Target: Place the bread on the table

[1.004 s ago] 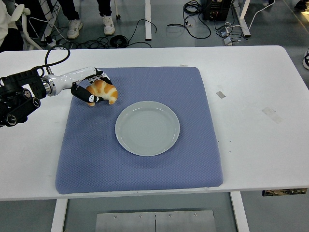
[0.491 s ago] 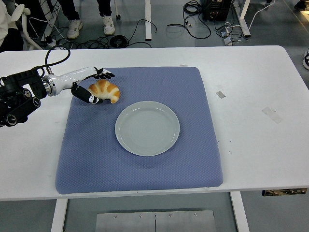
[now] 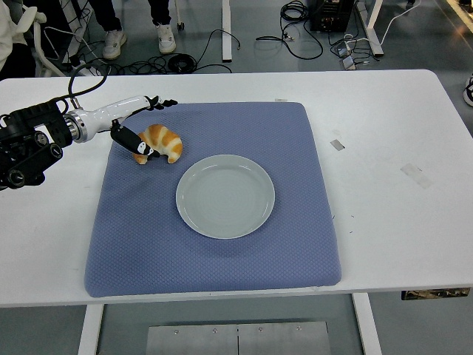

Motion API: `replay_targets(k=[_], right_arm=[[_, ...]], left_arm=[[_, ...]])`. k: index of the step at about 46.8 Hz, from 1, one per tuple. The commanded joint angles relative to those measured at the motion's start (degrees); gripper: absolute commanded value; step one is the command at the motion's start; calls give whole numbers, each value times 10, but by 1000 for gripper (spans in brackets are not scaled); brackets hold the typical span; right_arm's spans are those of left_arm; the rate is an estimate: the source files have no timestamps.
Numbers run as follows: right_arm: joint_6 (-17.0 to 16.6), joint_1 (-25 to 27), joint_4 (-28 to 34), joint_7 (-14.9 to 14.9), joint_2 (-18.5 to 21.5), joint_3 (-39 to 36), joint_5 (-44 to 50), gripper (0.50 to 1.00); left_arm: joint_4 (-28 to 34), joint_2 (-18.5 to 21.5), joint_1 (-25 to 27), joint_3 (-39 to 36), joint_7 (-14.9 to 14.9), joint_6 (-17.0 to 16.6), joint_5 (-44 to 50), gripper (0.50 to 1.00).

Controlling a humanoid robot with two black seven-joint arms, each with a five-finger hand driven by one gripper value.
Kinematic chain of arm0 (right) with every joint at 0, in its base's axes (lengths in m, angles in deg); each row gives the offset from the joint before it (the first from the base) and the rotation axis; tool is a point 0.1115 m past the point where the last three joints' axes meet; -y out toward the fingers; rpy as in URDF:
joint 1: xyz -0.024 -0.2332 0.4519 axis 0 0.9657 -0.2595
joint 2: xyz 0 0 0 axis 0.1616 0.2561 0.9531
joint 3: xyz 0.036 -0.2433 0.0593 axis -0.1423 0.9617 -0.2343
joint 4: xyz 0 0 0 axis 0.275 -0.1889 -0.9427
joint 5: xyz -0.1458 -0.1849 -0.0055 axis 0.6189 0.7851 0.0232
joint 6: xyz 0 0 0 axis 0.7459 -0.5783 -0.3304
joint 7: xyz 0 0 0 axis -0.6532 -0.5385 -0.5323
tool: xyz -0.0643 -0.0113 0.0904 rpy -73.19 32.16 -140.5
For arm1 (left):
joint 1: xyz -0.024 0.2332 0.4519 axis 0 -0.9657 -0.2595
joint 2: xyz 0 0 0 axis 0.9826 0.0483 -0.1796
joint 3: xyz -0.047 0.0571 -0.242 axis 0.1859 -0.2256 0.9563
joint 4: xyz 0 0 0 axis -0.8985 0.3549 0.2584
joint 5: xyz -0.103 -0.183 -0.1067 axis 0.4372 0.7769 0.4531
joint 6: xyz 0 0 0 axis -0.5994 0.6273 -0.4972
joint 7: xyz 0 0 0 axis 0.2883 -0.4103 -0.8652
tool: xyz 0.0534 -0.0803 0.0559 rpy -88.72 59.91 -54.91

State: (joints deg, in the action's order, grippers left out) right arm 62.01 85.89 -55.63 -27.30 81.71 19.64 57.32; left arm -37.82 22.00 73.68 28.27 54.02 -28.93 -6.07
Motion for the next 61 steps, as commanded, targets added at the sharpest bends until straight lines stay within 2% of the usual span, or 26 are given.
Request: replay_targets(k=[1,23,35,49,52,58,61], right_arm=[[0,0,0,0,0,0,0,1000],[0,0,0,0,0,0,0,1000],[0,0,-1,0,0,0,0,1000],[0,0,0,0,0,0,0,1000],[0,0,0,0,0,0,0,1000],[0,0,0,0,0,0,0,1000],[0,0,-1,0,0,0,0,1000]], left_arm=[[0,2,1,3,0,-1,32,981],[-7,-2,15,5,5,-8,229,981],[-8,-22,12,9,5,-44,293,981],[-8,-30,5,38,11,-30,426,981],[-7,-36,4,43,22,-28,448,981],[-10,-41,-11,92,105,-29,521,981],[-17,-44,-19,124,123,-28,528,983]])
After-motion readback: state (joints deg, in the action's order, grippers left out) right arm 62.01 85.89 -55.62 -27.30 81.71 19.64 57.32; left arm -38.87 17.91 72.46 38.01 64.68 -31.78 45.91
